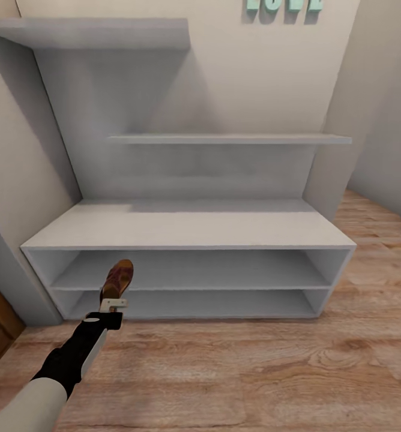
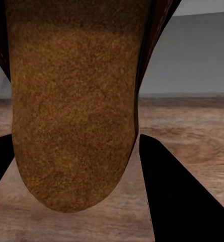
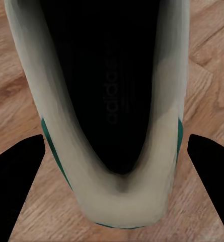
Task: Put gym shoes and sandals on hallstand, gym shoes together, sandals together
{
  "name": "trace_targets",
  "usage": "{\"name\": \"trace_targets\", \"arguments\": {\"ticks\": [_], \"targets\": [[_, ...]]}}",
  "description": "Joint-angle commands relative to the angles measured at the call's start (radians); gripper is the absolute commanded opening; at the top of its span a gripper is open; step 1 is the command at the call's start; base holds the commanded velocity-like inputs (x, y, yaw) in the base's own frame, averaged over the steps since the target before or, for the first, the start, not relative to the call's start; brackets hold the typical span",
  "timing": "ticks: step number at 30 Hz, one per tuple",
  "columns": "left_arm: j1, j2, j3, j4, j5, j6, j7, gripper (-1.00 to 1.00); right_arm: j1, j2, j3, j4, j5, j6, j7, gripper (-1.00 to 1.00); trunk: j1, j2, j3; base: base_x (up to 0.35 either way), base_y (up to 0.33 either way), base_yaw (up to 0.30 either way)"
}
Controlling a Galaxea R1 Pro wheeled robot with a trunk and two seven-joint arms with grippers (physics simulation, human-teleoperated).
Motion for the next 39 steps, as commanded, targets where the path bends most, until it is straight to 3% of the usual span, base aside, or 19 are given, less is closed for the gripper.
{"name": "trace_targets", "arguments": {"ticks": [1, 10, 39], "targets": [[0.0, 0.001, -0.006, -0.001, 0.006, 0.005, 0.007, -1.0, -0.002, 0.0, -0.007, 0.0, 0.01, -0.005, 0.008, -1.0, 0.0, 0.0, -0.001, 0.284, 0.001, -0.005], [0.0, 0.002, -0.002, -0.001, 0.01, 0.007, 0.007, -1.0, -0.002, 0.0, -0.007, 0.0, 0.01, -0.005, 0.008, -1.0, 0.0, 0.0, -0.001, 0.305, 0.0, -0.001], [-0.002, 0.002, 0.001, -0.001, 0.01, 0.007, 0.007, -1.0, -0.002, 0.0, -0.007, 0.0, 0.01, -0.006, 0.007, -1.0, 0.0, 0.0, -0.001, 0.144, 0.0, 0.0]]}}
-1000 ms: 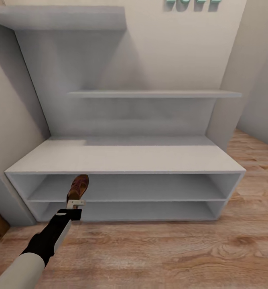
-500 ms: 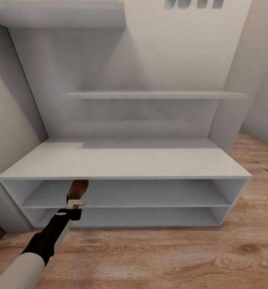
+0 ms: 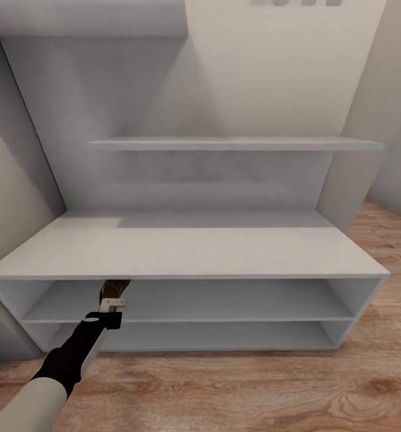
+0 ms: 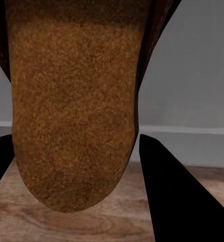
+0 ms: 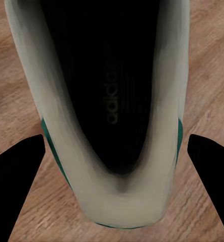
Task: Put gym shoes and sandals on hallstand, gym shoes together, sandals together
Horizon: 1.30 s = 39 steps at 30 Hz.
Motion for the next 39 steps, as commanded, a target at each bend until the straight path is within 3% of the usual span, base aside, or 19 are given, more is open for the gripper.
{"name": "trace_targets", "arguments": {"ticks": [1, 13, 36, 37, 39], "targets": [[0.0, 0.001, -0.006, -0.001, 0.006, 0.005, 0.007, -1.0, -0.002, 0.0, -0.007, 0.0, 0.01, -0.005, 0.008, -1.0, 0.0, 0.0, -0.001, 0.075, 0.0, 0.0], [0.0, 0.001, -0.006, -0.001, 0.006, 0.006, 0.007, -1.0, -0.002, 0.0, -0.007, 0.0, 0.01, -0.005, 0.008, -1.0, 0.0, 0.0, -0.001, 0.243, 0.0, 0.0], [0.0, 0.001, -0.008, -0.001, 0.007, 0.006, 0.002, -1.0, -0.002, 0.0, -0.007, 0.0, 0.01, -0.005, 0.008, -1.0, 0.0, 0.0, -0.001, 0.045, 0.0, 0.0], [0.0, 0.001, -0.008, -0.001, 0.007, 0.007, 0.001, 1.0, -0.002, 0.0, -0.007, 0.0, 0.01, -0.005, 0.008, -1.0, 0.0, 0.0, -0.001, 0.002, 0.0, 0.0], [0.0, 0.001, -0.008, -0.001, 0.007, 0.007, 0.001, 1.0, -0.002, 0.0, -0.007, 0.0, 0.01, -0.005, 0.008, -1.0, 0.0, 0.0, -0.001, 0.001, 0.0, 0.0]]}}
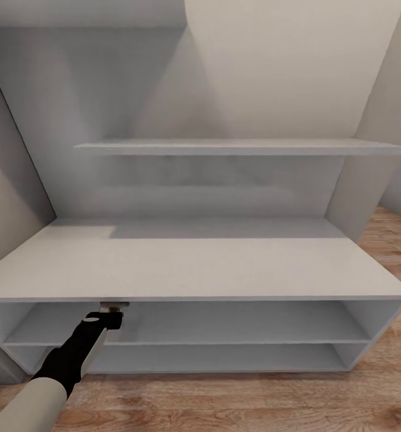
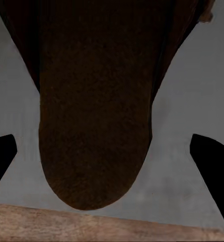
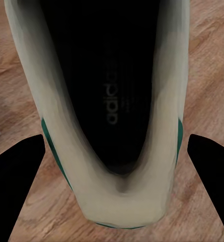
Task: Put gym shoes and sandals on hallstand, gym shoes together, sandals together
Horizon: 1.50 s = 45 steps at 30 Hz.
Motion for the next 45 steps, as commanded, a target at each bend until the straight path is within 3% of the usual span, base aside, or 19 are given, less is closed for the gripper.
{"name": "trace_targets", "arguments": {"ticks": [1, 17, 35, 45], "targets": [[0.0, 0.001, -0.006, -0.001, 0.008, 0.005, 0.01, 1.0, -0.002, 0.0, -0.007, 0.0, 0.01, -0.005, 0.008, -1.0, 0.0, 0.0, -0.001, 0.0, 0.0, 0.0], [0.0, 0.003, -0.01, -0.001, 0.007, 0.001, 0.004, 1.0, -0.002, 0.0, -0.007, 0.0, 0.01, -0.005, 0.008, -1.0, 0.0, 0.0, -0.001, -0.023, 0.0, 0.0], [0.0, 0.001, -0.012, -0.001, 0.009, 0.0, 0.004, 1.0, -0.002, 0.0, -0.007, 0.0, 0.01, -0.005, 0.008, -1.0, 0.0, 0.0, -0.001, -0.308, -0.006, 0.0], [0.0, 0.0, -0.015, -0.003, 0.007, 0.0, 0.01, 1.0, -0.002, 0.001, -0.005, 0.001, 0.01, -0.005, 0.008, -1.0, 0.0, 0.0, -0.001, -0.256, -0.169, 0.0]]}}
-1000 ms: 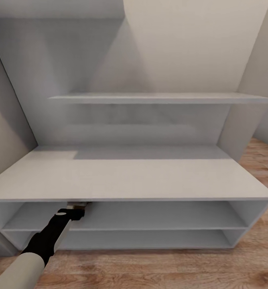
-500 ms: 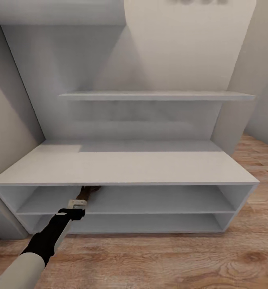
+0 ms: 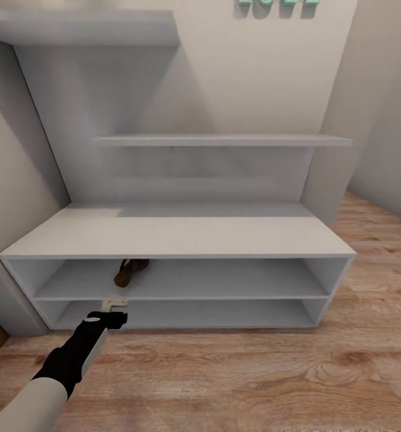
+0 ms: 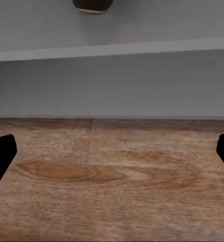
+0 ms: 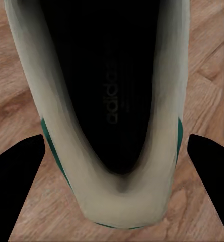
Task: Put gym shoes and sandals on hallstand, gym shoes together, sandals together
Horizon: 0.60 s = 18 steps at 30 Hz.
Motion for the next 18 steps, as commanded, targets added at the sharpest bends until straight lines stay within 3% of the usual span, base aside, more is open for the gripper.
{"name": "trace_targets", "arguments": {"ticks": [1, 15, 18], "targets": [[0.0, 0.001, -0.006, -0.002, 0.009, 0.005, 0.009, 1.0, -0.002, 0.0, -0.006, 0.001, 0.01, -0.005, 0.008, -1.0, -0.001, 0.0, -0.001, -0.218, -0.21, 0.0], [0.003, -0.001, -0.004, -0.002, 0.013, 0.0, 0.005, 1.0, -0.002, 0.0, -0.007, 0.001, 0.012, -0.006, 0.009, -1.0, -0.001, 0.0, -0.001, -0.22, -0.201, 0.0], [0.01, -0.005, -0.003, 0.008, 0.013, -0.062, 0.002, 1.0, -0.002, 0.0, -0.008, -0.005, 0.01, -0.007, 0.009, -1.0, -0.001, 0.0, -0.001, -0.069, -0.05, 0.0]]}}
